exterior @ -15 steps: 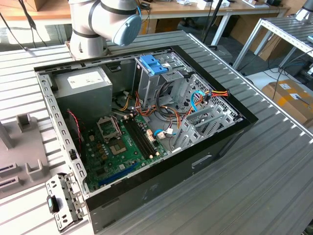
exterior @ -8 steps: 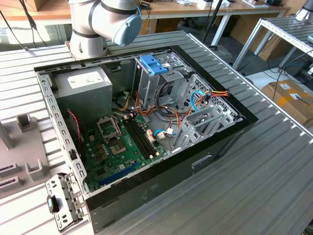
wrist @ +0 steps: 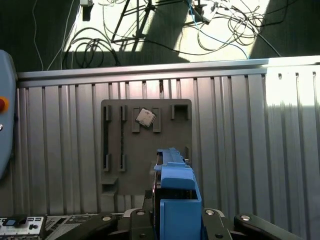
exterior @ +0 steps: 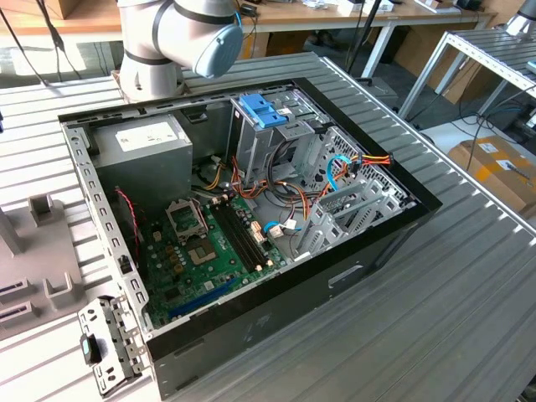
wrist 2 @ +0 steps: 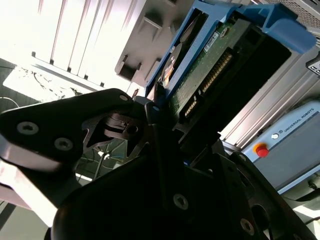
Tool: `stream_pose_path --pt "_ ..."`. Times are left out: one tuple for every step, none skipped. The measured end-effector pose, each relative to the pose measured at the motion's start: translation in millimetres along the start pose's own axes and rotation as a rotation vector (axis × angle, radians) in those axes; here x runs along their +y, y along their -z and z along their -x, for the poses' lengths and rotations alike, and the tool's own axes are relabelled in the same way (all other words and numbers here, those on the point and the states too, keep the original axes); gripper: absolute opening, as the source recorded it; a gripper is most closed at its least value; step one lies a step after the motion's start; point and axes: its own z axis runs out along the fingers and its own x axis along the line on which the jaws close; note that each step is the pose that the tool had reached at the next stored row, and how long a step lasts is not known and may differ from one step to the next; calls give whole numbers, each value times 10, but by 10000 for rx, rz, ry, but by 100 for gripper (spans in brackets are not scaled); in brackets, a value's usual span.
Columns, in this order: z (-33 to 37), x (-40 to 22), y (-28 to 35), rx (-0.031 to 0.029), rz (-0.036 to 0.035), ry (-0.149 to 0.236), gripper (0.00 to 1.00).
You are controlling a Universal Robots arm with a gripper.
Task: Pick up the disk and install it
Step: 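Pick up the disk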
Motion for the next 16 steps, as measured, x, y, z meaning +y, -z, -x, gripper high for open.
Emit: stream_pose_path --pt "3 -49 2 1 0 0 36" --pt "4 -71 3 0 0 0 36" --pt "4 -78 3 1 0 0 36" --pt "5 -85 3 1 0 0 36" --pt "5 -92 3 1 0 0 36" --pt "6 -100 4 1 0 0 36" --pt "6 -108 4 1 0 0 36" --pt "7 -116 4 1 -1 0 36" --pt "7 -124 5 1 0 0 36" --pt "7 -131 6 2 0 0 36" --pt "8 -137 6 2 1 0 36" --pt "8 -143 6 1 0 0 36" --pt "9 -150 6 1 0 -1 36" --pt "9 -157 6 2 0 -1 36" --pt "10 -164 7 2 0 0 36" --pt "10 -173 7 2 0 0 36"
